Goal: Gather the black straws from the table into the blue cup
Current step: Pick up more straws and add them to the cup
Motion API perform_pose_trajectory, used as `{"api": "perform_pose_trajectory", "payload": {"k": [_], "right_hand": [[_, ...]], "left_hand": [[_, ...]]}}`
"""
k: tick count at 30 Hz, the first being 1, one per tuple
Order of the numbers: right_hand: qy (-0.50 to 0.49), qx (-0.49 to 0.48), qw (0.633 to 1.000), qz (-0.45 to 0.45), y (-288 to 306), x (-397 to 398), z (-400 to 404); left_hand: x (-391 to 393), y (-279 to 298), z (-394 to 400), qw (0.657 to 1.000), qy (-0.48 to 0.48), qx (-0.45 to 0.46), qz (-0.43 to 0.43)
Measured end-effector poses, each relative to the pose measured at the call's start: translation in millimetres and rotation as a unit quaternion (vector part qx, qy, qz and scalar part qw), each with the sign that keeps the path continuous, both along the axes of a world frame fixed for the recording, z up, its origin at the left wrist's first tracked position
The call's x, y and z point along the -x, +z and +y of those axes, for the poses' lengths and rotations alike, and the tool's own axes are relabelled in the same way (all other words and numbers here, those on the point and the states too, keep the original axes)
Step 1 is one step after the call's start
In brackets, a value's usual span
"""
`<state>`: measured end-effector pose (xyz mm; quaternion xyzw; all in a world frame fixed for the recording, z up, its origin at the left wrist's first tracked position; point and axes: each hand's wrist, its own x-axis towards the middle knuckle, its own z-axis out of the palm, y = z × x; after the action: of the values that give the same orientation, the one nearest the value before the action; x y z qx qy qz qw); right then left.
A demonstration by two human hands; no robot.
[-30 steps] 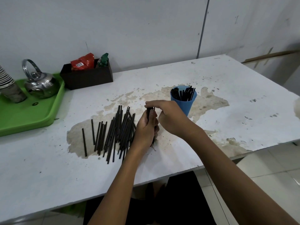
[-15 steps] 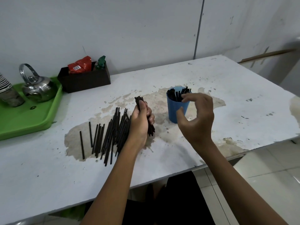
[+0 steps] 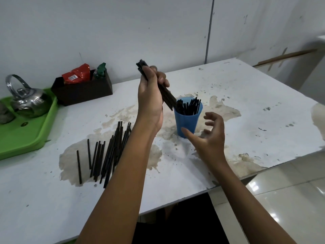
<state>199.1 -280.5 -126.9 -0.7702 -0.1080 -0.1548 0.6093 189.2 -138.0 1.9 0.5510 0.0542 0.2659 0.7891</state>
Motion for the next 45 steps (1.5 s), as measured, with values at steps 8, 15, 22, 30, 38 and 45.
{"api": "perform_pose_trajectory", "payload": {"k": [8, 15, 22, 30, 38, 45], "right_hand": [[0.020, 0.039, 0.999, -0.004, -3.9, -4.9, 1.5], [0.018, 0.048, 0.999, -0.008, -5.9, -6.7, 1.1], [0.017, 0.056, 0.998, -0.010, -7.2, -6.5, 1.6], [0.020, 0.068, 0.997, -0.021, -6.1, -6.8, 1.7], [0.017, 0.075, 0.997, -0.023, -6.8, -5.7, 0.7], [0.010, 0.064, 0.998, -0.015, -4.0, -3.4, -0.8]], "left_hand": [[-16.0, 7.5, -28.3, 0.991, 0.017, -0.127, 0.041], [-17.1, -5.4, -43.0, 0.970, 0.027, -0.232, 0.065], [-16.0, -12.4, -50.1, 0.932, 0.010, -0.347, 0.106], [-15.0, -15.5, -40.7, 0.877, -0.021, -0.418, 0.237], [-9.6, -36.7, -22.8, 0.873, -0.033, -0.422, 0.242], [-1.4, -38.1, -22.3, 0.922, -0.042, -0.324, 0.207]]}}
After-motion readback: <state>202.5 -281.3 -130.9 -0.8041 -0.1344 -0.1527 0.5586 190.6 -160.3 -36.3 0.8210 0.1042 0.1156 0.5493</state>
